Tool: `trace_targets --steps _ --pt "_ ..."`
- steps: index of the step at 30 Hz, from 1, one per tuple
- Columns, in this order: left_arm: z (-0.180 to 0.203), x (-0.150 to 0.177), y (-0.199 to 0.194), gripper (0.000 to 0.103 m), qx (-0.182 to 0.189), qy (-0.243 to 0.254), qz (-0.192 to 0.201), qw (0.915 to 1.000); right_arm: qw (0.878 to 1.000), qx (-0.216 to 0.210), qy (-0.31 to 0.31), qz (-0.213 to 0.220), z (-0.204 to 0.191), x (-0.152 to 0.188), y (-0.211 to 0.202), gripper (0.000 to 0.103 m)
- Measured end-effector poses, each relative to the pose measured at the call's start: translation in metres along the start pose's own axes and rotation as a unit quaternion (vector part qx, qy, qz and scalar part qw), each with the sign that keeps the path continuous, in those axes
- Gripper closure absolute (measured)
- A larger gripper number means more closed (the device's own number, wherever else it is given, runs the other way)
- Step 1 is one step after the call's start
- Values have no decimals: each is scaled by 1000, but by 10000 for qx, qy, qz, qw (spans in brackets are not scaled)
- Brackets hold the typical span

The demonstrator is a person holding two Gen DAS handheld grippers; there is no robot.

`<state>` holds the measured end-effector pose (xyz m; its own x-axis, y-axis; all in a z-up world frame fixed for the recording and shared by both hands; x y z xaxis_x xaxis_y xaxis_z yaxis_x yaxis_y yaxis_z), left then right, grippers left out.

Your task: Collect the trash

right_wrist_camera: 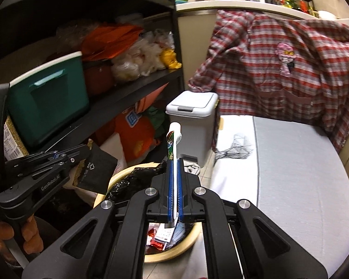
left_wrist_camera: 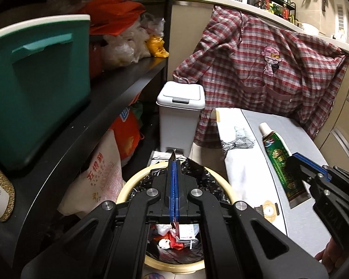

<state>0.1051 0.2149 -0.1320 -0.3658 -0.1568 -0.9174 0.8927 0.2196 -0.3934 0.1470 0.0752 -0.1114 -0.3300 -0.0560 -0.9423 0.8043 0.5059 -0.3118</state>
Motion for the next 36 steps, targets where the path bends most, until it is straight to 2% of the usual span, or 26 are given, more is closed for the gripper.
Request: trace_targets --steps 14,16,17,18,19,20,22,23,27,29,31,36 --pt "-9 25 43 103 -112 -24 -546 9984 9984 -19 -31 -562 -13 34 51 99" --pt "-11 29 50 100 -186 -40 -696 9974 9978 -20 25 -663 -13 38 57 97" --pt "-13 32 54 86 -218 -97 -814 9964 9976 -7 53 -690 -12 39 59 91" --pt "-14 33 56 57 -229 -124 -863 9959 9975 21 72 -707 -11 40 60 85" --pt "-15 33 55 43 -307 -118 -845 9959 9974 36 90 -708 -8 40 61 67" --pt "-16 32 53 30 -394 -80 -773 9962 9975 93 160 -681 -5 41 61 54" --pt "-16 28 49 23 -531 65 -575 9969 9975 140 294 -626 0 41 60 49" --pt "-15 29 48 14 -590 109 -587 9965 9974 143 341 -625 2 41 59 46" --pt "-15 26 46 13 -615 110 -592 9963 9976 277 300 -558 5 38 53 33" --pt "-15 23 42 13 -575 10 -543 9969 9981 352 208 -467 6 32 46 21" --pt "-11 17 35 13 -511 -67 -466 9976 9985 397 152 -351 10 24 37 16" --pt "25 -13 6 11 -265 68 137 9995 9971 741 55 151 34 -4 -3 5"
Point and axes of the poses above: each gripper's, at about its wrist camera, not at the fingertips, and y roughly the way its jaws point, z to its right, x to its underside, the point moved 5 cm from there along y, roughly the way its jaws point, and after that the axes turned 14 degrees about z, right-handed, at the moved point
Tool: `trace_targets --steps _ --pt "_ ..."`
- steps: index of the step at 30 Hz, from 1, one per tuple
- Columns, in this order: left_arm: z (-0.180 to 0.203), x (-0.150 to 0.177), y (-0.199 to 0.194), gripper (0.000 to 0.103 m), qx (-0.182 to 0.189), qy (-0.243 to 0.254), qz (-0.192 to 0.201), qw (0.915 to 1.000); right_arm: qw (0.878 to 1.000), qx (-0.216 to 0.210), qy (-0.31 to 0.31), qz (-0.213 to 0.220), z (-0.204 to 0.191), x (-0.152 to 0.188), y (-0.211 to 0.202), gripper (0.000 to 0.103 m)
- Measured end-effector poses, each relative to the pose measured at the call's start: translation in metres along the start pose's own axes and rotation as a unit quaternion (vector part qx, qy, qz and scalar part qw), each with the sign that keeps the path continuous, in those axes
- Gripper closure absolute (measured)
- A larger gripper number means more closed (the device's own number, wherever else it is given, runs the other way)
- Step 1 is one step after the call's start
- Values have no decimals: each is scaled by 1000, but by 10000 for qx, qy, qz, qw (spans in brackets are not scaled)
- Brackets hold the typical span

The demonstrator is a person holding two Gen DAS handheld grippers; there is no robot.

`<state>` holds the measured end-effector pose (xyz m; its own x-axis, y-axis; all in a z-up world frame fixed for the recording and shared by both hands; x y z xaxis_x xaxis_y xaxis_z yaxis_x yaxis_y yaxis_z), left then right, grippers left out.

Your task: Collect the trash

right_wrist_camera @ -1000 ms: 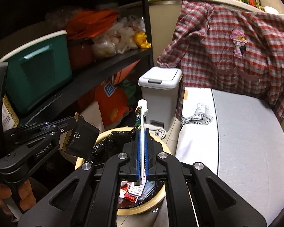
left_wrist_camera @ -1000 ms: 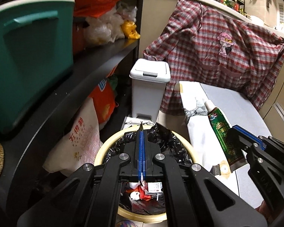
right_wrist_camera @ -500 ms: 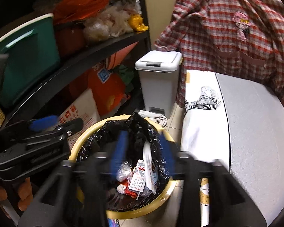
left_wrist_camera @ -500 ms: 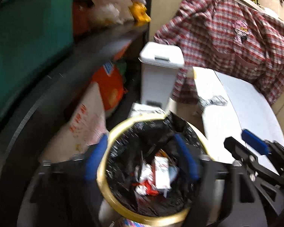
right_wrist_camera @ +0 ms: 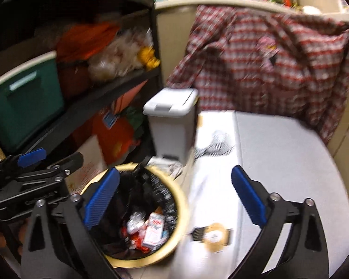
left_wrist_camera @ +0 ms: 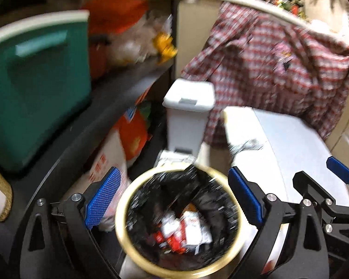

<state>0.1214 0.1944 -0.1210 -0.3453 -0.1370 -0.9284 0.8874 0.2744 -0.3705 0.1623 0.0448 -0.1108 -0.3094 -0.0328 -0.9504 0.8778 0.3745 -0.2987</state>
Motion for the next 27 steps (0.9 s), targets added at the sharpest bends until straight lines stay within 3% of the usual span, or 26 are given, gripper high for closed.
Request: trace_targets --steps 8,15,20,27 --pt "96 -44 -28 8 744 288 769 9938 9923 918 -264 789 79 -42 -62 5" --pt "174 -31 -24 8 1366 425 964 9850 9741 1853 -382 1242 150 -40 -95 5" --pt "208 -22 -21 8 1569 593 1148 9791 9684 2110 -332 1287 176 -29 -96 5" --pt "222 -21 -16 8 1639 565 1205 9775 9649 2240 -300 1334 190 -27 -93 5"
Point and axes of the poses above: each gripper's, at about its wrist camera, not at the fingertips, and y roughly the way its jaws point, z to its right, x to its underside, the point moved 5 cm from there along y, roughly the way its jaws point, and after that the axes turned 14 degrees about z, right-handed, at the moved point
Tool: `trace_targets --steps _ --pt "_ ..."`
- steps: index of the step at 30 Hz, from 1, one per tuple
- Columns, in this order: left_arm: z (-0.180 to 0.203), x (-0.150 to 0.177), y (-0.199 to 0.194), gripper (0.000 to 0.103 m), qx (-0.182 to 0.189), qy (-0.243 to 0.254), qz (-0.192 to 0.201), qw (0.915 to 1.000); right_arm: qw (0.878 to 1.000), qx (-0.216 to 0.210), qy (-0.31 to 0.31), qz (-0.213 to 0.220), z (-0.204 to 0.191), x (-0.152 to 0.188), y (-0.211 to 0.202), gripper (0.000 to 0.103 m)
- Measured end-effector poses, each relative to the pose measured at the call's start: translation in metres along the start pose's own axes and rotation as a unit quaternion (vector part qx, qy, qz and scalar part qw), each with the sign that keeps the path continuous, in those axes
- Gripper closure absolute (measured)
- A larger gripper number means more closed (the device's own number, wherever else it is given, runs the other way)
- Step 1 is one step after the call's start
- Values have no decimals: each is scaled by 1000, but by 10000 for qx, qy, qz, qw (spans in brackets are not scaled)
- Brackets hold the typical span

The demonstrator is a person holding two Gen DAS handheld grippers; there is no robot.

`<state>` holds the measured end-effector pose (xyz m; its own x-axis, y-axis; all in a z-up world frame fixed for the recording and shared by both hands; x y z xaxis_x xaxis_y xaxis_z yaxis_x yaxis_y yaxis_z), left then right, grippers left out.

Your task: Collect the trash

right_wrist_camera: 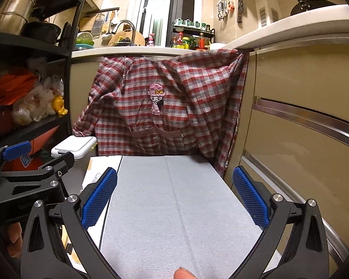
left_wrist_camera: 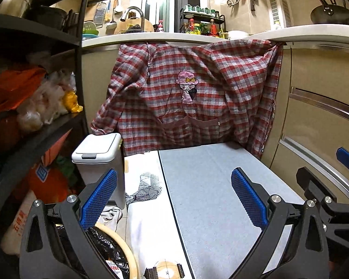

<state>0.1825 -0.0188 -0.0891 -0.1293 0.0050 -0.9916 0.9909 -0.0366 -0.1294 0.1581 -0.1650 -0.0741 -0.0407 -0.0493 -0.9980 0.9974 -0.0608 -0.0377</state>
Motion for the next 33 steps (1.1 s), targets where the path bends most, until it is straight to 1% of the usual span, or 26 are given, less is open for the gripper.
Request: trace_targets --steps 11,17,33 --pt "1 0 7 8 -54 26 22 10000 9999 118 87 -78 5 5 6 5" --pt "-2 -1 6 8 -106 -4 40 9999 9999 110 76 -94 5 6 7 5" --pt "-2 -1 5 8 -110 34 50 9999 9998 70 82 -154 1 11 8 5"
Point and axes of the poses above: each gripper's, at about its wrist camera, not at the fingertips, and y roughly the way its jaws point, z to its right, x to its underside, the point moved 5 cm from there along y, roughly the way its jaws point, and after that the axes turned 14 degrees about z, right-handed, at the moved point
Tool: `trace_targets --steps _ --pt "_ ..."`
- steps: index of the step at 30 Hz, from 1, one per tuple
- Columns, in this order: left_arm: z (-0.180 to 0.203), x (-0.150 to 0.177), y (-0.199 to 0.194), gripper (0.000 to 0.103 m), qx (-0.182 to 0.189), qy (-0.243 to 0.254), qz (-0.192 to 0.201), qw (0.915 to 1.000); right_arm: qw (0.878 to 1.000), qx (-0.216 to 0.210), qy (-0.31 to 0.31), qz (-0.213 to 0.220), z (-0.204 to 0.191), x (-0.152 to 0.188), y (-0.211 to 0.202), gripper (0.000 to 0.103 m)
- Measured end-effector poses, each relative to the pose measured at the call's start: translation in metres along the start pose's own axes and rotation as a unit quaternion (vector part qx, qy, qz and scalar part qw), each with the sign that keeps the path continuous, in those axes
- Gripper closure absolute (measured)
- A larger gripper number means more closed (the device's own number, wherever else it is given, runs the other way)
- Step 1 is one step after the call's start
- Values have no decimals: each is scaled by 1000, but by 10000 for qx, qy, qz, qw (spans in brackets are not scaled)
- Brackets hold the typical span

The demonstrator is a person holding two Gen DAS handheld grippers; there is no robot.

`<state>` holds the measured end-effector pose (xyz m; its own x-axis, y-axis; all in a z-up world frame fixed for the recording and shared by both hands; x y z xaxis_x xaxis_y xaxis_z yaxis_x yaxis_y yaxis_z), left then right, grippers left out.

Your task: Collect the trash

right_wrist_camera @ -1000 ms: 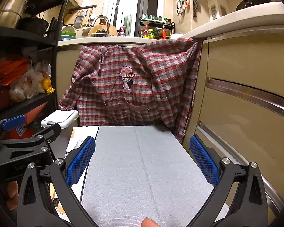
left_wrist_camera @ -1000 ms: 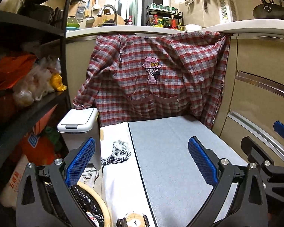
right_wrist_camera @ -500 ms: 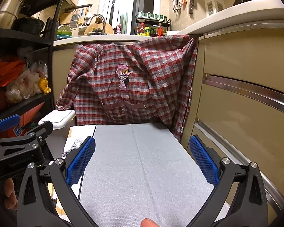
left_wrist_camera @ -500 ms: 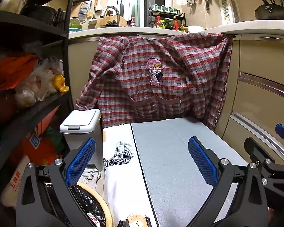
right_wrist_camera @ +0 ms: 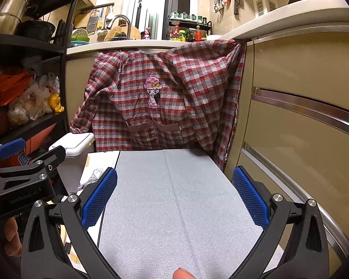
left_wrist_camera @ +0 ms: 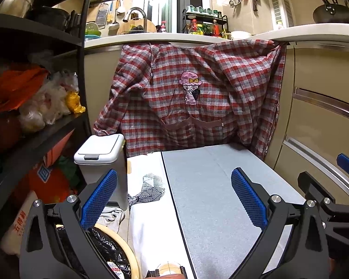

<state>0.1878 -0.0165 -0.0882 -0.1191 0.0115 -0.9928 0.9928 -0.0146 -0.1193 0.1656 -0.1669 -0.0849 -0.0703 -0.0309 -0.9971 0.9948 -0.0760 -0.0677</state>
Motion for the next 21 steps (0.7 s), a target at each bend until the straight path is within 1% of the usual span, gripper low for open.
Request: trace_targets --steps 9,21 --pt "2 3 -1 8 30 99 7 9999 10000 -6 -10 4 -4 2 -3 5" --pt "3 2 -1 8 1 85 38 10000 10000 -1 -4 -7 -4 2 -3 5"
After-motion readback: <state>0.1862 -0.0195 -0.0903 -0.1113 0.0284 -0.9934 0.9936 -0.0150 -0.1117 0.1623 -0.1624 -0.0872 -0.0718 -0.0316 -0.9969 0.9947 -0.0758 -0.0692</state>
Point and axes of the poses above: each gripper's, at about its wrist camera, not at the fingertips, and y roughly the way its jaws point, z to its right, x to its underside, the point moved 5 cm from there along y, roughly the way its jaws point, and after that the axes turned 14 degrees about z, right-handed, at the moved point
